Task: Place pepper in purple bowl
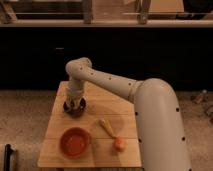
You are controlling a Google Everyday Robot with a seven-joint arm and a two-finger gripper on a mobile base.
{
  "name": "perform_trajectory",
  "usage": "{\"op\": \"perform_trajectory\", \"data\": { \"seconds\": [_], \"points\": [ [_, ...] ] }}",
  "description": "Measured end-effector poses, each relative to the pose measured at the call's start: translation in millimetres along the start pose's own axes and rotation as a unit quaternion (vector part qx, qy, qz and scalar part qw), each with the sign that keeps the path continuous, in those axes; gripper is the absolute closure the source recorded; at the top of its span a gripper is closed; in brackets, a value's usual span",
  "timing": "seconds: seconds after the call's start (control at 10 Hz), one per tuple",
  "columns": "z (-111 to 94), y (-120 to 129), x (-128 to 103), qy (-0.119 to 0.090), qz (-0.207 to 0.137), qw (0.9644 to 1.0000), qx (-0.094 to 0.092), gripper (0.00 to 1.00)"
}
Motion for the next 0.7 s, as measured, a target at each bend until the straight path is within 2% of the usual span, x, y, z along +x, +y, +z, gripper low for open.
{"op": "perform_trajectory", "data": {
  "seconds": [0.2, 0.7],
  "points": [
    [1.4, -1.5, -0.3, -0.003, -0.004, 1.0, -0.002, 0.21],
    [0.6, -3.1, 0.4, 0.001, -0.011, 0.9999, -0.003, 0.2]
  ]
}}
